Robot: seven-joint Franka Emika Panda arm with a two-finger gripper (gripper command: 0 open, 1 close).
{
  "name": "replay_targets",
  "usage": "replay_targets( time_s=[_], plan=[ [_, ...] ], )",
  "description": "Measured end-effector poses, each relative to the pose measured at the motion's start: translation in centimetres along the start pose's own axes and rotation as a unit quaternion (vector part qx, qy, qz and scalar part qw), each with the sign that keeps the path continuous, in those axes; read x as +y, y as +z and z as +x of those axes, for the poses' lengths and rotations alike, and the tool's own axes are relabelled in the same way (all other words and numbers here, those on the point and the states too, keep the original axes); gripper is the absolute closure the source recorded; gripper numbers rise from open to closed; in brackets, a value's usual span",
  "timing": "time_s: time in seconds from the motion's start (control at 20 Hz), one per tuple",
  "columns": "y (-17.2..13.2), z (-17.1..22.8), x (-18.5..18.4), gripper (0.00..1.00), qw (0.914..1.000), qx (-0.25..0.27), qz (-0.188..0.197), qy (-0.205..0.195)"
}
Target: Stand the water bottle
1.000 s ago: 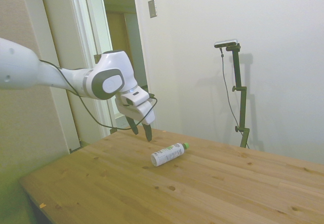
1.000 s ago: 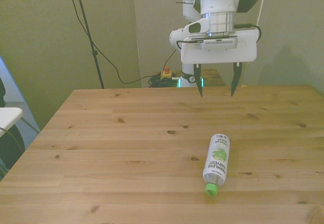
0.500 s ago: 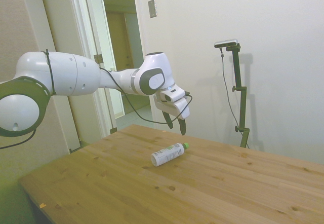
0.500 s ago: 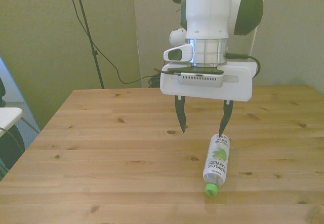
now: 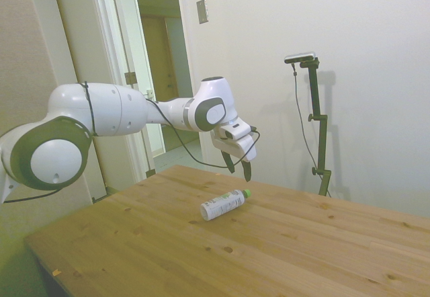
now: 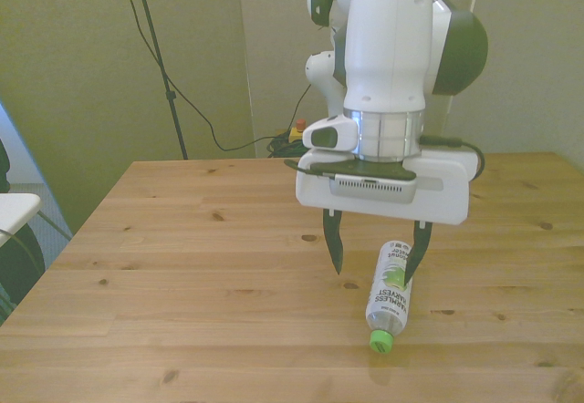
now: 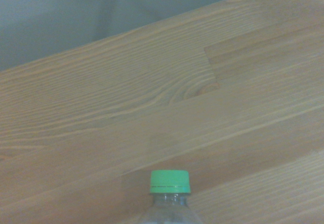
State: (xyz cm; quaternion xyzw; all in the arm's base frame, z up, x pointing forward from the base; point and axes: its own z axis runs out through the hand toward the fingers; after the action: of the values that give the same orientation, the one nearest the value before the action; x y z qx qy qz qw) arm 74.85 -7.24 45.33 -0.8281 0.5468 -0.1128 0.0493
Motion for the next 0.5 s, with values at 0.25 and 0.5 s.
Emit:
replay_targets(
  time_s=[0.25, 0.5],
  plan=[
    [4.4, 0.1, -1.3, 0.0, 0.9999, 0.001, -0.009, 0.004],
    [7.3, -0.2, -2.3, 0.0, 0.9998, 0.0, -0.018, 0.004]
  ],
)
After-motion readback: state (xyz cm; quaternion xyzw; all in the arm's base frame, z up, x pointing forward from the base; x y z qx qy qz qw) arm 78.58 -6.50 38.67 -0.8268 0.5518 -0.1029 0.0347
